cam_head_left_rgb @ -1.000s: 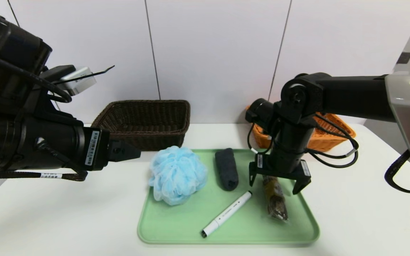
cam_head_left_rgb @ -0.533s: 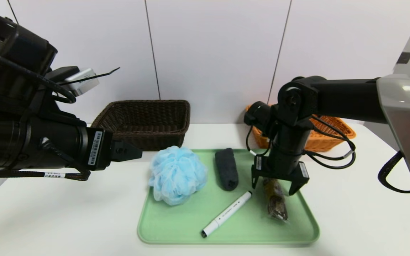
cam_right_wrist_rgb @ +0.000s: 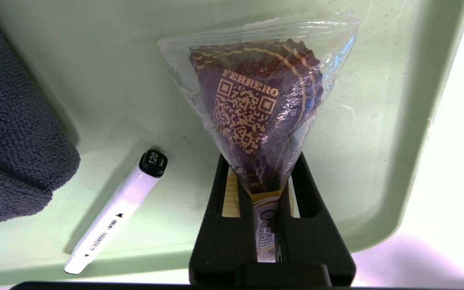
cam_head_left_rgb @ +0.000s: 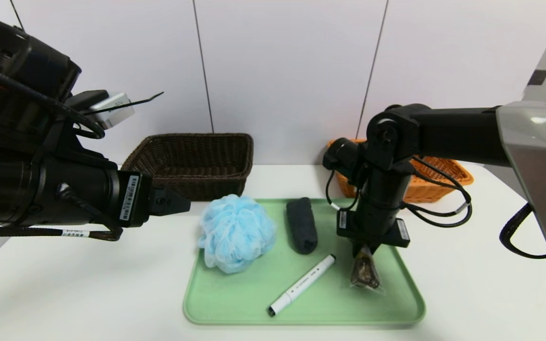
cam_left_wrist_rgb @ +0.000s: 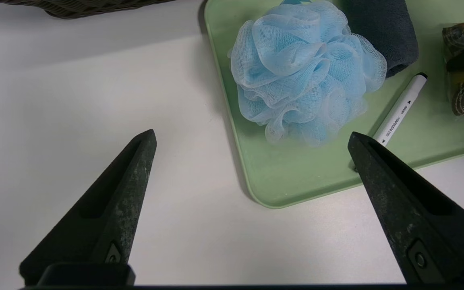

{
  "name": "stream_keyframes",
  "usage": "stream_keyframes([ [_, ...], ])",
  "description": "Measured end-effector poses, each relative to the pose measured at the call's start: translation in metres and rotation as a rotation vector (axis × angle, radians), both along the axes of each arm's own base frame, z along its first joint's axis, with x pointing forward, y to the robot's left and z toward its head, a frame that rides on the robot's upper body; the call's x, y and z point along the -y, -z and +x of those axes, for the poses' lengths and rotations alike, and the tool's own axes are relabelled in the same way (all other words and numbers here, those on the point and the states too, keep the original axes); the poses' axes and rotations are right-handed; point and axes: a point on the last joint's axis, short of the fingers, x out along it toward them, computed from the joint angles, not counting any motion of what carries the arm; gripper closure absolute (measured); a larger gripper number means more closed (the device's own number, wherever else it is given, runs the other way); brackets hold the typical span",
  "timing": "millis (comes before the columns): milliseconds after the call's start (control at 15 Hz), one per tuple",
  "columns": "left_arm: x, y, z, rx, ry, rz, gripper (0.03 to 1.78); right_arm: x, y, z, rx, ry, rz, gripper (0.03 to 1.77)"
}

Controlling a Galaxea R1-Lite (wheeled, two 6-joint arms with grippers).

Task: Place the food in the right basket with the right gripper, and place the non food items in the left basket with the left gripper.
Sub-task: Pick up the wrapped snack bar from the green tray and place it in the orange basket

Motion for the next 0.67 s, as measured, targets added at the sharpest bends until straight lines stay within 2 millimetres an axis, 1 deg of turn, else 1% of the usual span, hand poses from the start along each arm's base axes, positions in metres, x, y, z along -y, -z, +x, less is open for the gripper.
stream_keyframes([
  [133, 0.000, 0.000, 0.000, -0.002, -0.001, -0.001, 0.12, 0.001, -0.005, -0.002, 0.013, -0.005, 0.009, 1.62],
  [333, 0.000, 0.001, 0.000, -0.006, -0.002, 0.000, 0.12, 0.004, -0.023, -0.009, 0.047, -0.012, 0.048, 1.62],
  [467, 0.000, 0.003, 0.000, -0.010, -0.003, 0.003, 0.12, 0.006, -0.045, -0.018, 0.107, -0.032, 0.100, 1.62],
  [667, 0.000, 0.005, 0.000, -0.016, -0.002, 0.008, 0.12, 0.012, -0.088, -0.032, 0.275, -0.108, 0.249, 1.62],
])
